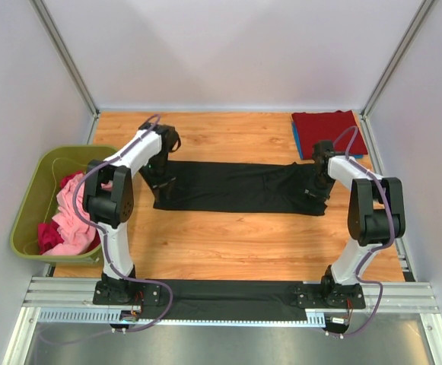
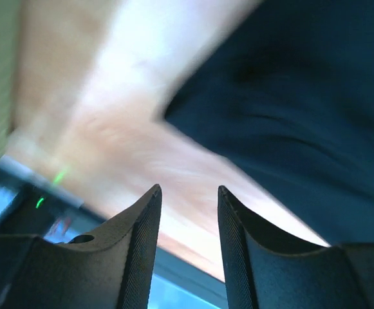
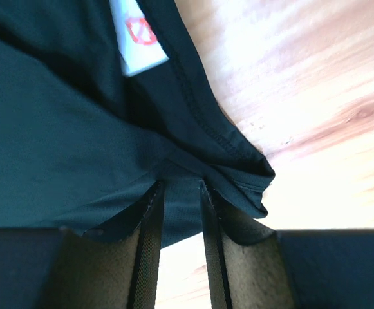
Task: Fold and stack the t-shirts
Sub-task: Fold the tshirt
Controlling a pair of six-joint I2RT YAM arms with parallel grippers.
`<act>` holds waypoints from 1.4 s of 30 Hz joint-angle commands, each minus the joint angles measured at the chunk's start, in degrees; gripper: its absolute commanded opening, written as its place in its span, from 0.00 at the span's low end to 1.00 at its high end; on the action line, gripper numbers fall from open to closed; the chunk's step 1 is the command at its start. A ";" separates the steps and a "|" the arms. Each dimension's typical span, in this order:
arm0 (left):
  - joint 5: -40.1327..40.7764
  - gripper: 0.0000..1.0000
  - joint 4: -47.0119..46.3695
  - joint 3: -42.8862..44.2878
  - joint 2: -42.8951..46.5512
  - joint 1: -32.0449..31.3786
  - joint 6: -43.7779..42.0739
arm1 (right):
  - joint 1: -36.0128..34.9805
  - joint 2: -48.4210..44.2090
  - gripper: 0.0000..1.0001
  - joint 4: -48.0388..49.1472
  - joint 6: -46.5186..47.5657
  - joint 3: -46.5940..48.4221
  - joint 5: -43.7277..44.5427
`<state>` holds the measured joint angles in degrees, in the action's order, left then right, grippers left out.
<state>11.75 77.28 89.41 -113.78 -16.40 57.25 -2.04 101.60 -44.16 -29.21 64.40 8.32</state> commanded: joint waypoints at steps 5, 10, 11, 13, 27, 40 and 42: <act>-15.16 0.44 -21.69 11.75 -0.65 0.06 -22.79 | 0.29 -4.48 0.33 -2.42 2.14 7.14 -2.59; -17.81 0.44 -23.57 15.79 -6.09 0.06 -26.49 | 0.29 -7.55 0.37 -4.18 2.67 8.81 -4.45; -17.20 0.44 -22.88 16.41 -7.24 0.06 -27.01 | 0.29 -7.99 0.37 -4.44 2.67 9.16 -5.06; -14.48 0.44 -20.86 19.39 -11.45 0.06 -28.24 | 0.29 -8.44 0.39 -5.06 2.58 9.78 -5.59; 0.10 0.44 -9.60 19.93 -18.32 1.37 -24.73 | 0.37 -8.26 0.37 -3.74 2.93 2.58 -3.66; 11.36 0.45 0.42 15.01 -12.79 1.46 -17.36 | 3.19 -3.52 0.28 3.99 3.37 -4.37 -1.64; 11.19 0.46 0.16 13.61 -10.60 1.46 -17.18 | 3.19 -3.43 0.27 4.17 3.28 -3.32 -1.72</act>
<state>19.68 74.43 104.05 -130.08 -15.27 37.67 0.93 97.86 -43.53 -26.70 59.68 5.54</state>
